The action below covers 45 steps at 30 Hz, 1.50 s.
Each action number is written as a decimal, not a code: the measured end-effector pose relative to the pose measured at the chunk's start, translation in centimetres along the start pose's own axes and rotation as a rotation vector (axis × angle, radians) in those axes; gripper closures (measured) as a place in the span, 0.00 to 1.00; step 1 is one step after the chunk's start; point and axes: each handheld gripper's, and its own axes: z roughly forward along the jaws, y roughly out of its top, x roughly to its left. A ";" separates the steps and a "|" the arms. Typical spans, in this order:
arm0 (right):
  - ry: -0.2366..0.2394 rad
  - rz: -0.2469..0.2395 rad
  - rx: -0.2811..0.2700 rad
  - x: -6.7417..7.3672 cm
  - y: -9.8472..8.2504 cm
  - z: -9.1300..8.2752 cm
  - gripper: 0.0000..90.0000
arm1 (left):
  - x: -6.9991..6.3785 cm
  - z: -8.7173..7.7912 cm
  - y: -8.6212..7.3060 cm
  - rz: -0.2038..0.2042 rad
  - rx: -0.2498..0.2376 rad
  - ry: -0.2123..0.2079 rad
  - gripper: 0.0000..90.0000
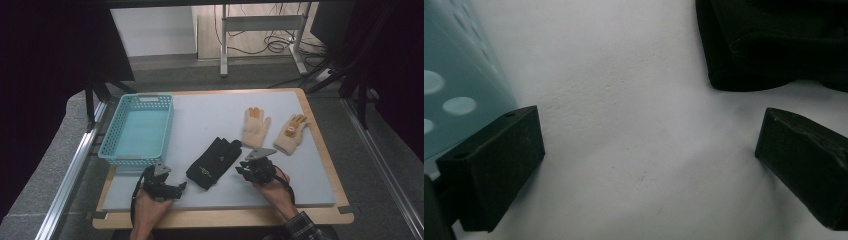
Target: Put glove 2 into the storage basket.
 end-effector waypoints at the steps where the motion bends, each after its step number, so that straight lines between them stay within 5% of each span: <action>1: -0.010 0.020 -0.003 -0.6 -0.4 -0.5 0.68 | 0.0 0.0 0.0 0.001 0.000 0.001 0.00; 14: -0.200 0.115 0.019 -5.3 -5.1 -3.1 0.34 | 0.0 0.0 0.0 0.004 0.002 -0.001 0.00; 21: -0.182 0.143 -0.002 -5.8 -5.7 -3.0 0.28 | 0.0 -0.3 0.1 0.011 0.012 -0.009 0.02; 30: -0.185 0.140 -0.006 -5.9 -5.7 -3.0 0.27 | -0.3 -2.1 0.8 0.015 -0.003 -0.079 0.04; 39: -0.186 0.139 -0.007 -5.8 -5.7 -3.0 0.27 | -3.3 -1.8 4.2 0.093 0.008 -0.153 0.04; 45: -0.186 0.139 -0.007 -5.8 -5.7 -3.0 0.27 | -5.1 0.4 8.3 0.119 0.044 -0.164 0.02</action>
